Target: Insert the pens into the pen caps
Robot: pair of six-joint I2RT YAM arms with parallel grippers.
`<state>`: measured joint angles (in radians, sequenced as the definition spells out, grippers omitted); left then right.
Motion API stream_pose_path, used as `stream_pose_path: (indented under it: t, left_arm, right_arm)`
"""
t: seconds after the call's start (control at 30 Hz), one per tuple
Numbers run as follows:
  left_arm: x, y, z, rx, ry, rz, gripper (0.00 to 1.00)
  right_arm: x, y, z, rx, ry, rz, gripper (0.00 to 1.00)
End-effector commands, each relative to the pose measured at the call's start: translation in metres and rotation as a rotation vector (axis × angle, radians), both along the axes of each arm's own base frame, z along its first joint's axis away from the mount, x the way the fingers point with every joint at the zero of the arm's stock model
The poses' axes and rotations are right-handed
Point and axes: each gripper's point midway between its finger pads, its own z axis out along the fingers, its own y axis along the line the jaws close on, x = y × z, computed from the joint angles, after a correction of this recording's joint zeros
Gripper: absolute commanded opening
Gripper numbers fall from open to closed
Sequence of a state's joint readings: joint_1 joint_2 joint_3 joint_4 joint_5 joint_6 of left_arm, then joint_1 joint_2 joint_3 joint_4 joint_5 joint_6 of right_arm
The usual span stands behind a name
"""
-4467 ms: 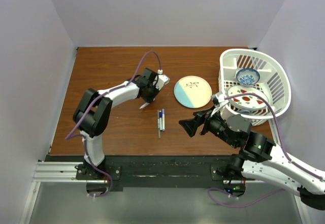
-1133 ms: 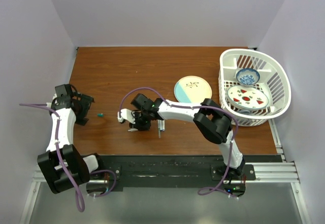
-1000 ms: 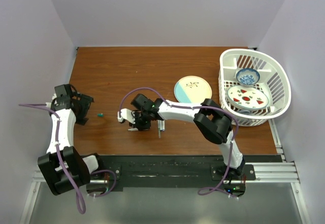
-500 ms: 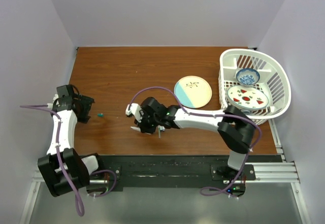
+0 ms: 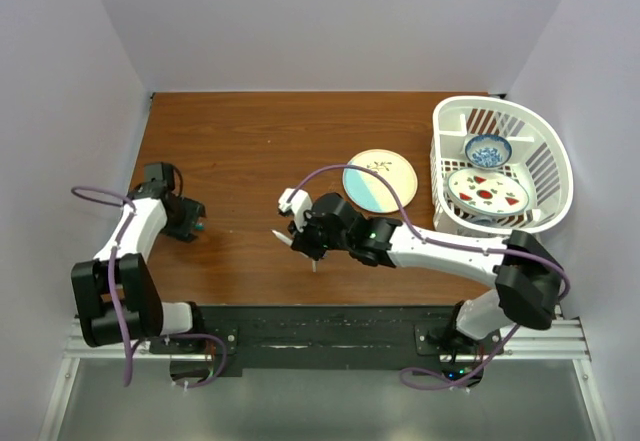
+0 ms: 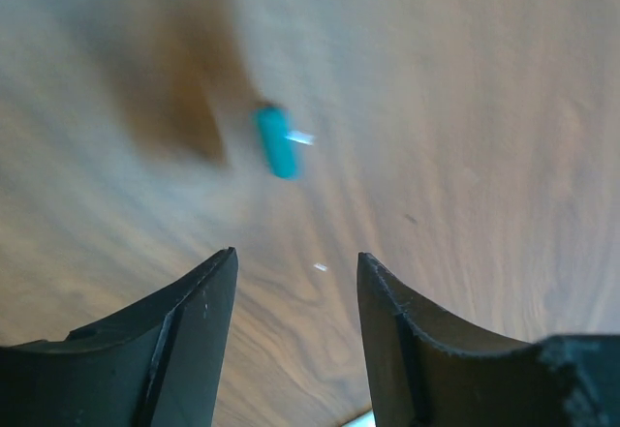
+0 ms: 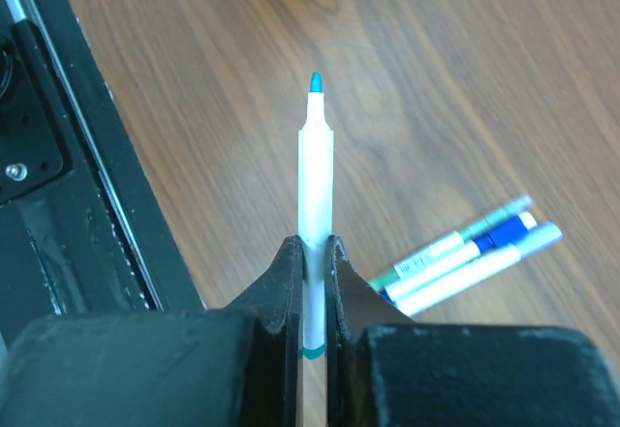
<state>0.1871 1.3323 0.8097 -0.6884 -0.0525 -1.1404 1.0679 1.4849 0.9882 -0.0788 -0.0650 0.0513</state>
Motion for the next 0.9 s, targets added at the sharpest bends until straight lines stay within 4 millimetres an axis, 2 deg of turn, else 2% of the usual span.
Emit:
stream_pose_path:
  t: [0.0, 0.03, 0.07, 0.1, 0.13, 0.17, 0.2, 0.37, 0.47, 0.63, 0.73, 0.77, 0.87]
  left_arm:
    - [0.044, -0.028, 0.049, 0.092, -0.288, -0.286, 0.59]
    - [0.063, -0.052, 0.081, 0.057, -0.489, -0.408, 0.60]
    - [0.059, -0.069, 0.078, 0.034, -0.544, -0.496, 0.61]
    - [0.052, -0.098, 0.099, -0.017, -0.670, -0.644, 0.62]
    - [0.060, -0.111, 0.123, -0.010, -0.821, -0.706, 0.64]
    - [0.050, -0.131, 0.123, -0.042, -0.879, -0.779, 0.65]
    - [0.047, -0.146, 0.144, -0.067, -0.989, -0.846, 0.66]
    - [0.019, -0.213, 0.157, -0.172, -1.104, -1.078, 0.68]
    - [0.010, -0.235, 0.160, -0.204, -1.143, -1.132, 0.71]
    - [0.004, -0.247, 0.155, -0.214, -1.151, -1.165, 0.71]
    - [0.004, -0.246, 0.148, -0.196, -1.126, -1.167, 0.67]
    - [0.005, -0.245, 0.145, -0.184, -1.118, -1.163, 0.62]
    - [0.003, -0.248, 0.139, -0.190, -1.095, -1.169, 0.56]
  right_arm:
    - [0.020, -0.008, 0.033, 0.121, -0.084, -0.144, 0.00]
    - [0.026, -0.014, 0.036, 0.128, -0.099, -0.183, 0.00]
    - [0.029, -0.018, 0.036, 0.134, -0.099, -0.203, 0.00]
    - [0.031, -0.019, 0.039, 0.151, -0.093, -0.228, 0.00]
    - [0.036, -0.023, 0.042, 0.160, -0.099, -0.258, 0.00]
    - [0.038, -0.024, 0.045, 0.168, -0.098, -0.272, 0.00]
    - [0.040, -0.024, 0.049, 0.186, -0.095, -0.284, 0.00]
    - [0.045, -0.019, 0.061, 0.234, -0.083, -0.325, 0.00]
    - [0.047, -0.017, 0.067, 0.246, -0.078, -0.338, 0.00]
    - [0.051, -0.019, 0.070, 0.249, -0.079, -0.368, 0.00]
    - [0.052, -0.019, 0.070, 0.249, -0.079, -0.380, 0.00]
    - [0.053, -0.019, 0.070, 0.252, -0.074, -0.384, 0.00]
    - [0.053, -0.018, 0.071, 0.261, -0.072, -0.392, 0.00]
